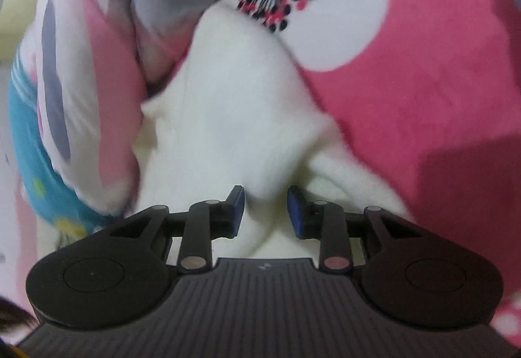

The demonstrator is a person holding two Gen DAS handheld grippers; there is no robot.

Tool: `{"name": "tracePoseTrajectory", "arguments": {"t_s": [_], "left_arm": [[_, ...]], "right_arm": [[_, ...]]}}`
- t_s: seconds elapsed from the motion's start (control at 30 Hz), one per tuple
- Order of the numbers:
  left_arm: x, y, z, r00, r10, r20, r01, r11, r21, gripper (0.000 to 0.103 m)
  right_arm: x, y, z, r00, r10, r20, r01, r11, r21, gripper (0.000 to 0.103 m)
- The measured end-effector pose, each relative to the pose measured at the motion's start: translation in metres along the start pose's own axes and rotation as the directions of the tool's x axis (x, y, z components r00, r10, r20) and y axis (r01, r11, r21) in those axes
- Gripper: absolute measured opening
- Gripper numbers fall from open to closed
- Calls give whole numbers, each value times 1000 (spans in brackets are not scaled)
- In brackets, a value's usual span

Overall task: Fold clothes
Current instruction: 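Fold the sweater side inward with the left tool and open it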

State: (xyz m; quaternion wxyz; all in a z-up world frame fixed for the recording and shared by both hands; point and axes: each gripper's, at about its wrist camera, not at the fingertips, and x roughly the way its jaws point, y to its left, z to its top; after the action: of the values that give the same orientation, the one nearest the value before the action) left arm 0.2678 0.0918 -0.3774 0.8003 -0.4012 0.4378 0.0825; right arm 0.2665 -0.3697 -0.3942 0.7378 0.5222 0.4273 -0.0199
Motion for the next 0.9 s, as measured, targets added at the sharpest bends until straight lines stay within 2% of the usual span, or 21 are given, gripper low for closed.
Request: {"name": "tracePoseTrajectory", "arguments": {"t_s": [0.03,0.07,0.13,0.27,0.43,0.57,0.63,0.7,0.73,0.8,0.83,0.9], "left_arm": [[3,1,2,1000,1,4,-1,1000,-19,26],[6,2,4,1000,-3,5,3,999,-31,22],[8,1,6,1000,-8,7,8,999,-33,12],[-9,-10,1,1000,-9,19,8,1000,13,10],[-12,-8,-16,998,47,-37,-45,997,57,9],[-5,-8,-25,997,75,-14,-73,990,123,10],[-7,-11,-26,997,72,-1,-71,986,149,13],[-11,-12,-25,998,61,7,-61,984,164,18],[-14,-11,-24,998,64,10,-65,984,165,25],[-24,-10,-22,996,87,31,-91,982,166,30],[-31,-11,-21,992,115,55,-123,977,175,34],[-45,-13,-21,983,150,109,-170,965,202,34]], "right_arm": [[0,1,-2,1000,-4,13,4,1000,3,18],[0,2,-3,1000,-11,23,11,1000,4,12],[-1,7,-5,999,-9,38,9,1000,-2,9],[-11,26,-7,998,-20,61,24,998,-57,8],[-8,15,-2,993,-99,56,100,995,-17,7],[6,1,5,993,-115,20,115,993,1,9],[5,6,6,993,-116,-4,116,993,-18,15],[-3,15,4,990,-142,-22,140,988,-63,22],[-8,19,2,986,-163,-28,159,983,-93,24],[-20,32,-2,978,-209,-21,201,962,-185,24],[-26,41,-5,974,-227,2,221,944,-246,24],[-41,60,-6,968,-240,77,251,889,-383,22]]}}
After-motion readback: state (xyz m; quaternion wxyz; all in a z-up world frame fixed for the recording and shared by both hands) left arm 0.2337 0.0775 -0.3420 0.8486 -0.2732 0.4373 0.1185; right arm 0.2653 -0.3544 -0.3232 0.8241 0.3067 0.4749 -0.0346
